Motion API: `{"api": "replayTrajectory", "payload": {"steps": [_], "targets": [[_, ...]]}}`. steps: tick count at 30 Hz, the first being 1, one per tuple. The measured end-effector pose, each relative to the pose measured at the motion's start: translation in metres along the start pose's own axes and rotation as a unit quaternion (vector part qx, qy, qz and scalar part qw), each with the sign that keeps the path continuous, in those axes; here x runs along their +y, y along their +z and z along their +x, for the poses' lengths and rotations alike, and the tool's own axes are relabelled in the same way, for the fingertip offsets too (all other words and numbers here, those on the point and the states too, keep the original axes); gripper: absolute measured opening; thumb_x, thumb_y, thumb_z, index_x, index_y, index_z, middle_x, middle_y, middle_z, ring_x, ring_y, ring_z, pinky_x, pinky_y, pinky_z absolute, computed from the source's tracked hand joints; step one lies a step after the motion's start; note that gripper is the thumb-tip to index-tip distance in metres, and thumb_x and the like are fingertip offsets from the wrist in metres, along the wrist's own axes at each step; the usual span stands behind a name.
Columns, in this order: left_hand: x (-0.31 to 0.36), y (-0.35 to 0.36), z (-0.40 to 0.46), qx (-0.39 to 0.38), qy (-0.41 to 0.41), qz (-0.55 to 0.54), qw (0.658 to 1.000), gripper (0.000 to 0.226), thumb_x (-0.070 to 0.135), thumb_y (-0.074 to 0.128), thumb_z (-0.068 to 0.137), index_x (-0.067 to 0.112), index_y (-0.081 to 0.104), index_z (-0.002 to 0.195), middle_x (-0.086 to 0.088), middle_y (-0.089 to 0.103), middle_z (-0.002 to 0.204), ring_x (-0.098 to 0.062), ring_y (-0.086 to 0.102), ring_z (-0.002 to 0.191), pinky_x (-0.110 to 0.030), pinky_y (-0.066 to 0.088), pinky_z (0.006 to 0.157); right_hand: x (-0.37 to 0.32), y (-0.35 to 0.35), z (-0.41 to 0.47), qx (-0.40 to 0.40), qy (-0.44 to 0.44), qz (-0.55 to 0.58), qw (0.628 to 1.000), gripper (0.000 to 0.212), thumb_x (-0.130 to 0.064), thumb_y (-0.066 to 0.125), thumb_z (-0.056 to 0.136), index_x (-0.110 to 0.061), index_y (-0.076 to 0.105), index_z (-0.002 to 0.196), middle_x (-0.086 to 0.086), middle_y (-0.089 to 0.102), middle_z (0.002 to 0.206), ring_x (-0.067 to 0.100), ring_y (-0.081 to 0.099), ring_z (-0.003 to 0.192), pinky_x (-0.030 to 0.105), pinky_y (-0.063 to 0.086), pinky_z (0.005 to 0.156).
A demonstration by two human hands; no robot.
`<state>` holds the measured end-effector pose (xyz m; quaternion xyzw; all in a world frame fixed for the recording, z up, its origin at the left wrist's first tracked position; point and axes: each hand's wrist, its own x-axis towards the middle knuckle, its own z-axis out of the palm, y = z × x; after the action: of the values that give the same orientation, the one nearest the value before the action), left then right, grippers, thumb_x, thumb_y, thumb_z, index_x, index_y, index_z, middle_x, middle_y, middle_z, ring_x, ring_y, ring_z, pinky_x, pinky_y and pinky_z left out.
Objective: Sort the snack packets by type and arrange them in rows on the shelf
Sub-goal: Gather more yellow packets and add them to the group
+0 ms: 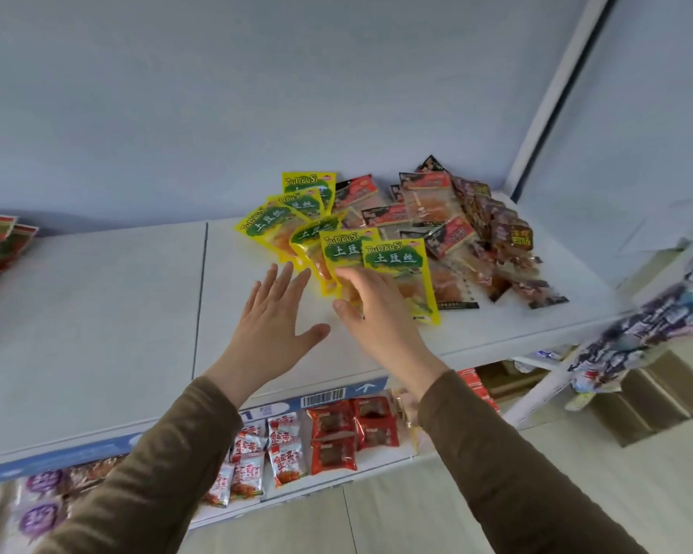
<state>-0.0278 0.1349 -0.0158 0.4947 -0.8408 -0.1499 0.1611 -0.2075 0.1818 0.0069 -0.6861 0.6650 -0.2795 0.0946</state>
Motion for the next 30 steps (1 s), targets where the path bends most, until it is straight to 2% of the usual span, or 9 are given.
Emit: {"api": "replayTrajectory", "payload": {"steps": [3, 6, 10, 14, 18, 22, 25, 28, 30], "targets": [[0.024, 0.011, 0.014, -0.004, -0.013, -0.025, 1.0, 0.093, 0.057, 0.059, 0.095, 0.029, 0.004, 0.164, -0.002, -0.002, 0.173, -0.021, -0.006, 0.159, -0.04, 0.002, 0.128, 0.041, -0.022, -0.001, 0.014, 0.042, -0.054, 0.998, 0.049, -0.034, 0.06, 0.098, -0.021, 0.049, 0.144, 0.001, 0.051, 0.148, 0.026, 0.042, 0.137, 0.037, 0.032, 0.111], [0.034, 0.013, 0.034, -0.008, -0.064, -0.122, 0.99, 0.102, 0.052, 0.067, 0.092, 0.028, -0.001, 0.164, -0.004, -0.002, 0.173, -0.022, 0.002, 0.159, -0.042, 0.012, 0.127, 0.074, -0.036, 0.008, -0.015, 0.122, -0.1, 0.987, 0.066, -0.046, 0.056, 0.098, -0.024, 0.03, 0.154, 0.007, 0.025, 0.164, 0.033, 0.025, 0.15, 0.053, 0.029, 0.117], [0.031, 0.018, 0.069, 0.058, -0.168, -0.293, 0.94, 0.114, 0.033, 0.08, 0.087, 0.022, -0.004, 0.164, -0.007, -0.002, 0.171, -0.022, 0.002, 0.158, -0.039, 0.014, 0.125, 0.087, -0.029, 0.017, -0.057, 0.155, -0.119, 0.979, 0.081, -0.055, 0.055, 0.096, -0.028, 0.011, 0.159, 0.007, -0.003, 0.17, 0.041, 0.012, 0.153, 0.059, 0.021, 0.12], [0.025, 0.021, 0.112, 0.13, -0.243, -0.403, 0.873, 0.115, 0.024, 0.086, 0.081, 0.019, 0.006, 0.163, -0.011, 0.006, 0.168, -0.027, 0.016, 0.155, -0.052, 0.027, 0.122, 0.089, -0.02, 0.026, -0.027, 0.147, -0.113, 0.982, 0.088, -0.058, 0.059, 0.093, -0.031, 0.009, 0.159, 0.002, -0.002, 0.17, 0.04, 0.011, 0.153, 0.06, 0.023, 0.119], [0.015, 0.022, 0.145, 0.143, -0.272, -0.448, 0.84, 0.127, 0.013, 0.085, 0.082, 0.022, -0.013, 0.162, -0.009, -0.005, 0.17, -0.028, 0.012, 0.156, -0.048, 0.026, 0.121, 0.078, -0.007, 0.039, -0.018, 0.114, -0.112, 0.987, 0.088, -0.058, 0.061, 0.09, -0.029, 0.014, 0.159, 0.004, 0.008, 0.169, 0.036, 0.013, 0.153, 0.056, 0.024, 0.12], [0.01, 0.026, 0.159, 0.127, -0.308, -0.482, 0.811, 0.132, 0.004, 0.081, 0.083, 0.029, -0.024, 0.158, -0.013, 0.025, 0.164, -0.033, 0.04, 0.141, -0.052, 0.042, 0.11, 0.073, 0.009, 0.046, -0.023, 0.1, -0.087, 0.991, 0.087, -0.061, 0.059, 0.091, -0.028, 0.017, 0.159, 0.006, 0.012, 0.169, 0.035, 0.018, 0.15, 0.05, 0.028, 0.117], [0.005, 0.019, 0.173, 0.133, -0.312, -0.545, 0.767, 0.131, 0.001, 0.078, 0.084, 0.025, -0.029, 0.156, -0.01, 0.059, 0.137, -0.029, 0.065, 0.111, -0.047, 0.055, 0.094, 0.065, 0.016, 0.066, -0.025, 0.077, -0.057, 0.995, 0.085, -0.061, 0.058, 0.091, -0.026, 0.02, 0.158, 0.004, 0.013, 0.168, 0.035, 0.02, 0.148, 0.049, 0.028, 0.118], [-0.003, 0.018, 0.176, 0.123, -0.354, -0.564, 0.736, 0.12, 0.004, 0.078, 0.085, 0.015, -0.015, 0.16, -0.015, 0.063, 0.123, -0.03, 0.068, 0.093, -0.048, 0.057, 0.089, 0.061, 0.027, 0.077, -0.039, 0.084, 0.025, 0.995, 0.077, -0.057, 0.059, 0.093, -0.027, 0.026, 0.157, -0.001, 0.015, 0.168, 0.03, 0.015, 0.149, 0.051, 0.03, 0.117], [-0.005, 0.021, 0.176, 0.108, -0.367, -0.551, 0.741, 0.089, 0.006, 0.076, 0.086, 0.001, 0.02, 0.155, -0.022, 0.066, 0.119, -0.03, 0.067, 0.084, -0.046, 0.058, 0.08, 0.065, 0.031, 0.081, -0.027, 0.09, 0.074, 0.993, 0.065, -0.049, 0.055, 0.098, -0.029, 0.032, 0.155, -0.003, 0.015, 0.168, 0.026, 0.01, 0.151, 0.051, 0.026, 0.12]]}}
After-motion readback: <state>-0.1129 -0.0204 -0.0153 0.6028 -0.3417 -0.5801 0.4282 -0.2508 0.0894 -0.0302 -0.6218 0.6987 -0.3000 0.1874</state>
